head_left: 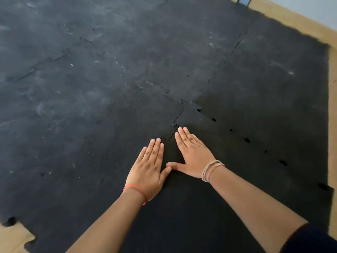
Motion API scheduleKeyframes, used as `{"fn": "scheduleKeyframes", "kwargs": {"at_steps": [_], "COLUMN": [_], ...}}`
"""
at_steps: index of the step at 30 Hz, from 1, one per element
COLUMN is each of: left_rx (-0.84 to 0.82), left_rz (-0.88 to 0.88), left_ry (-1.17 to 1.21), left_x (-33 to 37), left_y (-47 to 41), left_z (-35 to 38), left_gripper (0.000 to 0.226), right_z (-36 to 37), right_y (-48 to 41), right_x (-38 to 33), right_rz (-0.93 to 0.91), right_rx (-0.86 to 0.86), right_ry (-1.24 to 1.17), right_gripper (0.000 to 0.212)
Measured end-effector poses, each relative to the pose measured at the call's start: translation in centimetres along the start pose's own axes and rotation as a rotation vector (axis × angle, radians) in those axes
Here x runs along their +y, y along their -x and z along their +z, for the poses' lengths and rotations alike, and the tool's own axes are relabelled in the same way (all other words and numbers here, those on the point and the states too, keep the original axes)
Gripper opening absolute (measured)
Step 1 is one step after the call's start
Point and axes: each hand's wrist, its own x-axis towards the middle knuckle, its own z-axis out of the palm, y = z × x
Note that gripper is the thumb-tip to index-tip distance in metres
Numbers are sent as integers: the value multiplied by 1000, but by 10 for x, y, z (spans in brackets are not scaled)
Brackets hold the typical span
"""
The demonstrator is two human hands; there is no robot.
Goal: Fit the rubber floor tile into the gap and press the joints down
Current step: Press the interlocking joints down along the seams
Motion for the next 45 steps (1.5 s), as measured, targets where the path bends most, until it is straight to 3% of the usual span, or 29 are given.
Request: {"fn": "scheduleKeyframes", "kwargs": {"at_steps": [6,9,12,14,18,21,27,31,42,45], "left_rx": [-54,-97,-70,-104,-107,-26,28,-66,-57,-82], "left_rz": [-28,-32,-42,-6,154,216,150,133,148,168], "left_ry": [-29,-46,-65,-99,-144,-131,-160,-82,-125,-147], "left_x": [-1,5,10,12,11,21,27,29,26,29], "left_y": [-4,-2,-1,-5,-37,-66,-82,-85,-89,-92], "left_z": [-3,-12,-20,-24,-24,-15,-14,-22,-20,-24], "left_gripper": [74,73,80,75,67,70,74,62,63,72], "right_z": [-30,-42,-35,-16,16,17,10,5,14,14], "right_y": [-19,-19,-12,-3,7,7,3,3,-8,-2], "right_x": [10,16,26,35,42,45,58,54,67,61], "right_rz": [-63,-111,-176,-152,268,339,370,352,236,320], "right_rx": [-273,-321,-241,-92,221,215,179,213,171,225], "right_ry": [13,-7,-43,-110,-151,-152,-157,-123,-144,-176], "right_gripper": [89,81,75,77,112,109,110,100,103,97]}}
